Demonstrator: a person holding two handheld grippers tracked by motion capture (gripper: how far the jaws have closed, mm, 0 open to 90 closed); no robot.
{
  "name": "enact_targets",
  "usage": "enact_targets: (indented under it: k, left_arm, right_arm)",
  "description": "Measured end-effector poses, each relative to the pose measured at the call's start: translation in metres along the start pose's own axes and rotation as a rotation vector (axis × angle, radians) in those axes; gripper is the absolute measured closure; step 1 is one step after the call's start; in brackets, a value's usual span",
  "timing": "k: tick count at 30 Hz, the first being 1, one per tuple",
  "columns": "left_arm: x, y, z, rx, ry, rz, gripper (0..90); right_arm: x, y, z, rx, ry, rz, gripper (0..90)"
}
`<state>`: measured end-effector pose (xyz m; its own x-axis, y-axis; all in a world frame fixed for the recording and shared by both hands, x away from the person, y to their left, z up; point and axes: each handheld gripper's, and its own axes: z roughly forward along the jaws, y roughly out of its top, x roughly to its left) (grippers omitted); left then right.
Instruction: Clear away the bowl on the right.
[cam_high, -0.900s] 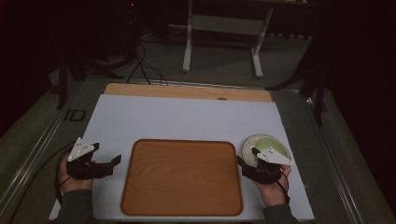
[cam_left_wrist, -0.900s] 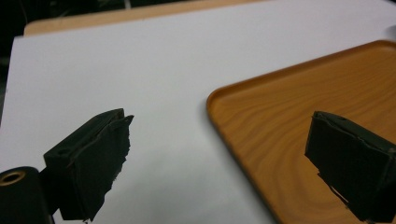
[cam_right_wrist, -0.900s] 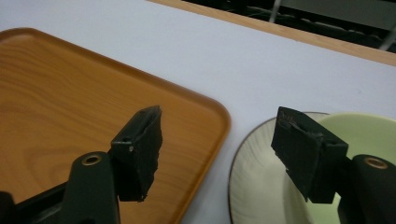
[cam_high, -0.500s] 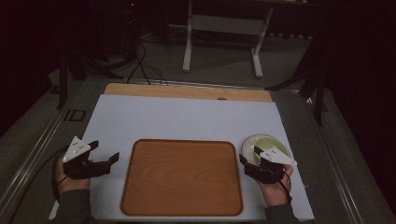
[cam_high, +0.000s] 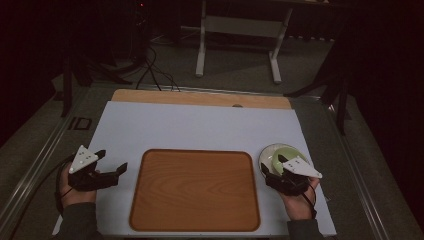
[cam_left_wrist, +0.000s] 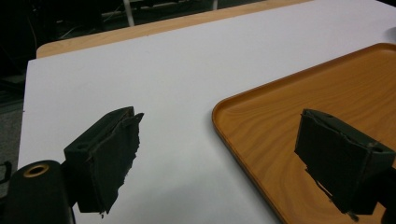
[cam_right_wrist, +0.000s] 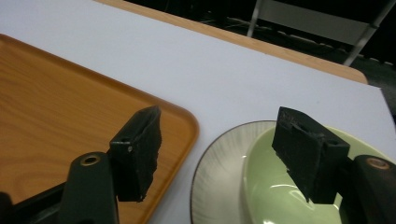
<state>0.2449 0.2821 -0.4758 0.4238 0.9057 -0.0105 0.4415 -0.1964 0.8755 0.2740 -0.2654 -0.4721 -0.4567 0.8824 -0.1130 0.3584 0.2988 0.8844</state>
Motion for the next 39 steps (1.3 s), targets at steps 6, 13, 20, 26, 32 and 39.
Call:
enact_targets:
  k: [6,13,20,26,32,39]
  left_arm:
    - [0.000,0.000,0.002,0.016,-0.023,0.003,2.9]
    - [0.000,0.000,0.003,0.017,-0.015,0.006,1.7]
    - [0.000,0.000,0.002,0.010,-0.009,0.006,1.7]
    - [0.000,0.000,0.001,0.008,-0.003,0.006,1.6]
    - [0.000,0.000,0.001,0.002,0.003,0.006,1.7]
    - [0.000,0.001,0.000,-0.005,0.006,0.006,1.7]
  right_arm:
    - [-0.009,0.001,-0.003,-0.004,-0.010,0.023,30.6]
    - [-0.016,0.001,-0.005,0.005,-0.011,0.041,29.6]
    - [-0.024,0.002,-0.007,0.003,-0.038,0.055,29.4]
    - [-0.031,0.001,-0.010,0.000,-0.058,0.077,29.4]
    - [-0.037,-0.001,-0.012,0.007,-0.077,0.096,29.5]
    - [-0.042,-0.003,-0.013,0.017,-0.104,0.106,28.5]
